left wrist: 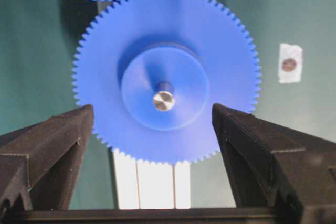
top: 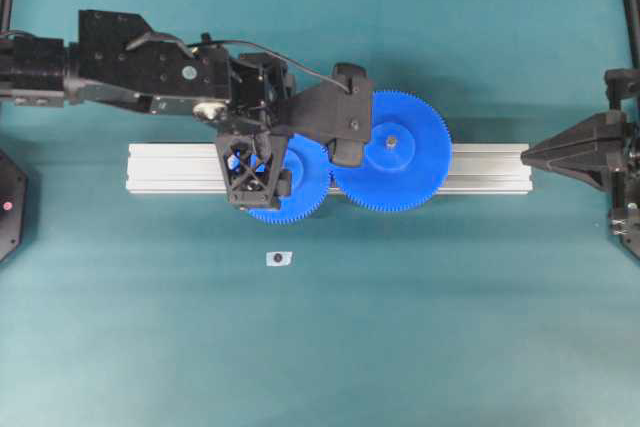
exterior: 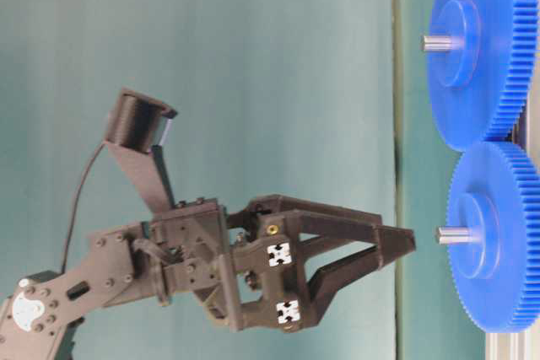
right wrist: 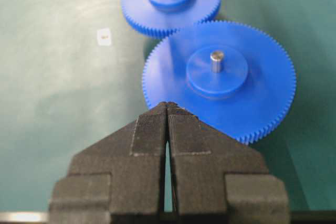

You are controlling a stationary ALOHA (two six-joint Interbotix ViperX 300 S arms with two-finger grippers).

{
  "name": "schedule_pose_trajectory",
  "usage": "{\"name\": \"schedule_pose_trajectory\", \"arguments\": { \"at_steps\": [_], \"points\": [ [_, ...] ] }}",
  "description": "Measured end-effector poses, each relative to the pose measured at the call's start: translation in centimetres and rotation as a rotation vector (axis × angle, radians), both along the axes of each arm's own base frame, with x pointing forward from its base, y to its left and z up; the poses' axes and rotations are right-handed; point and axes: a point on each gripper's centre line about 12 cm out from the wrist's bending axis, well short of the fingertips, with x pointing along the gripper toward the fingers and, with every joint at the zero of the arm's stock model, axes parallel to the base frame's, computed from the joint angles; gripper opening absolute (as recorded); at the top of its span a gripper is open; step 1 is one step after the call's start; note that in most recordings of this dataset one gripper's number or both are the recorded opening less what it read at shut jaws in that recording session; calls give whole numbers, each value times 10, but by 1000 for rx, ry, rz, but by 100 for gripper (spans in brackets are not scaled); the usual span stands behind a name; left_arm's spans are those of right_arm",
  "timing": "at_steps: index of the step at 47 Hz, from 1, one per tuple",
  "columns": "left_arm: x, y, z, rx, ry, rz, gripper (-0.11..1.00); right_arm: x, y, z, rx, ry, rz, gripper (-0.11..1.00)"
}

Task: Insert the small gear onto the shaft.
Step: 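Open the left gripper and raise it off the gear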

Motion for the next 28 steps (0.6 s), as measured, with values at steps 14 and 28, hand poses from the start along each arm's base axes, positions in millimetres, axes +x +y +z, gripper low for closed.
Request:
{"name": "schedule_pose_trajectory", "arguments": {
  "at_steps": [14, 28],
  "points": [
    [-4, -9, 20, -10, -48, 19, 87, 0, 0, 1, 1, -2, -1, 0],
    [-11, -13, 41, -11, -105, 21, 87, 0, 0, 1, 24, -3, -10, 0]
  ]
}}
